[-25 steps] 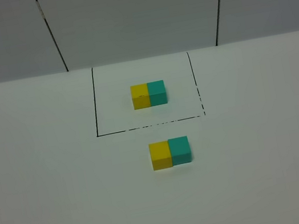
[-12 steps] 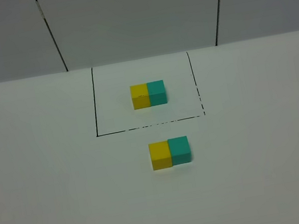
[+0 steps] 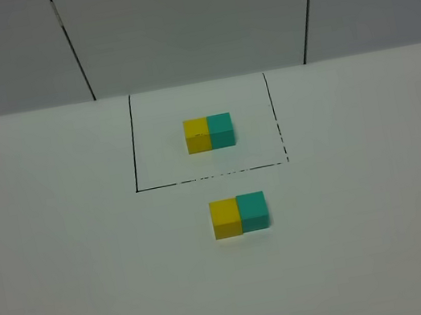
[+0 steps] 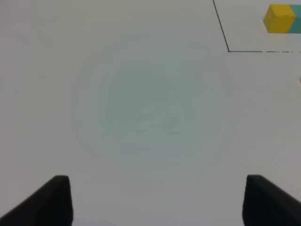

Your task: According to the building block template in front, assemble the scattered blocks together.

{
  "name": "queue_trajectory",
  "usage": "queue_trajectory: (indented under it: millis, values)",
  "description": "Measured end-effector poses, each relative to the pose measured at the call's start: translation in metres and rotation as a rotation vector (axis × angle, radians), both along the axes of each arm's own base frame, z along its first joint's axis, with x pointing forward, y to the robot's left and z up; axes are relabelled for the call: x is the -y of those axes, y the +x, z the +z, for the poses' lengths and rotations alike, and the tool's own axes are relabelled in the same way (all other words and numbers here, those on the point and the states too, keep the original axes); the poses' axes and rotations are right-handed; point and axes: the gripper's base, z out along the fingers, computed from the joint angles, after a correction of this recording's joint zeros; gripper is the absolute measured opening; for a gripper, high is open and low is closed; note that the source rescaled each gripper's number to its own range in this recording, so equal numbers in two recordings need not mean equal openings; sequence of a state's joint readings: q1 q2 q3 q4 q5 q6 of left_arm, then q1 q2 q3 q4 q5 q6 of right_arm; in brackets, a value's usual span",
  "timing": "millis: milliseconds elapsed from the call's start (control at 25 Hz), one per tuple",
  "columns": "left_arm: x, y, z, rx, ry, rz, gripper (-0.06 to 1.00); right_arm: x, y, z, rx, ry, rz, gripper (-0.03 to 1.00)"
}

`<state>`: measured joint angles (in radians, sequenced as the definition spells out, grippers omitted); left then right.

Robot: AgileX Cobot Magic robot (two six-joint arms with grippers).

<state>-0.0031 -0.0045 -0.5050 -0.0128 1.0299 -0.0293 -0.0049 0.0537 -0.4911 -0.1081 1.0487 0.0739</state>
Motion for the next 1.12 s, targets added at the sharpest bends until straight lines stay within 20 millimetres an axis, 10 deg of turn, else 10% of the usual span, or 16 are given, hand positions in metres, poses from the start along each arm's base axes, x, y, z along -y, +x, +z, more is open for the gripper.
queue_trajectory:
  millis: [1120]
  values:
    - [0.0,0.0,0.0,0.0,0.0,0.0,0.63,0.0005,-0.0003,0.0,0.0,-0.003,-0.037,0.77]
